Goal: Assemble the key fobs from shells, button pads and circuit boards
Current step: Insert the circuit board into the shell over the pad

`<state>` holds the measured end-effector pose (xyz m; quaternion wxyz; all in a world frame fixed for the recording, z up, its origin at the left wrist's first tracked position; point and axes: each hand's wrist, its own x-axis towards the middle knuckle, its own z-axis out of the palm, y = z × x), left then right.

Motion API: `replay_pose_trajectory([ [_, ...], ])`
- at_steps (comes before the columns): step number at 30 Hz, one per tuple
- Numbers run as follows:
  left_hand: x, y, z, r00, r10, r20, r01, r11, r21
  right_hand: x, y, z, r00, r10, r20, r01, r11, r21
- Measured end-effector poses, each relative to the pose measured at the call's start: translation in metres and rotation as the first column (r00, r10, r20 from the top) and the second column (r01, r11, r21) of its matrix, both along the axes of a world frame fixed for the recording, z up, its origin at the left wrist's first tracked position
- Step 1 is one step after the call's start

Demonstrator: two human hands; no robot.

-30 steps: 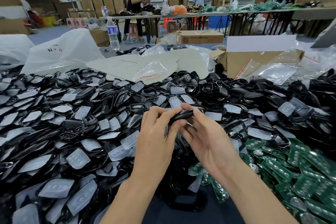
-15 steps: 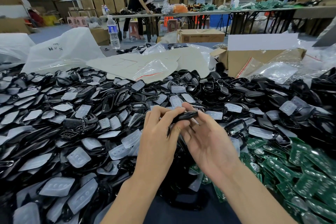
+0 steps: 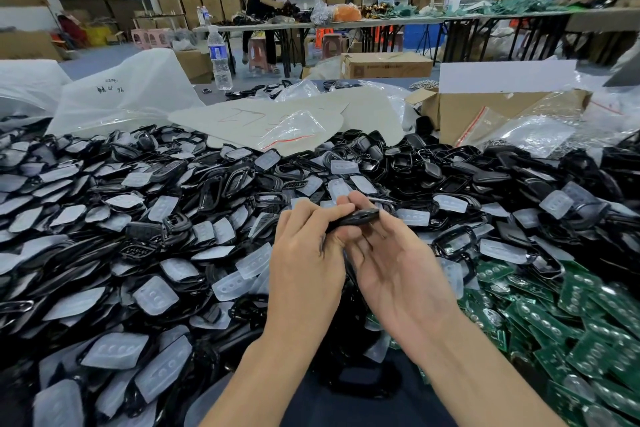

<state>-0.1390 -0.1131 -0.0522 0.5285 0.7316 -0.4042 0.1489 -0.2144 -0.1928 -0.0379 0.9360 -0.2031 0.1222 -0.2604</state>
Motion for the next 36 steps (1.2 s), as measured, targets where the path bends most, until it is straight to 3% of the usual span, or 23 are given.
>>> replay_pose_trajectory([
  [13, -0.004, -0.001, -0.005, 0.996, 0.057, 0.063, -0.056, 0.998, -0.014, 0.0, 0.005, 0.002, 0.999, -0.009, -0.054, 0.008, 1.0, -0.01],
  [20, -0.004, -0.007, -0.012, 0.995, -0.036, 0.095, 0.03, 0.997, 0.065, 0.004, 0.003, -0.002, 0.991, -0.069, -0.114, 0.065, 0.997, -0.039],
  [28, -0.01, -0.011, -0.011, 0.99, -0.119, -0.081, 0.108, 0.986, -0.127, 0.005, 0.011, -0.001, 0.974, -0.149, -0.17, 0.126, 0.983, -0.136],
  [36, -0.013, -0.01, -0.009, 0.957, -0.139, -0.255, 0.09, 0.977, -0.192, 0.006, 0.016, -0.003, 0.974, -0.155, -0.165, 0.134, 0.982, -0.13],
])
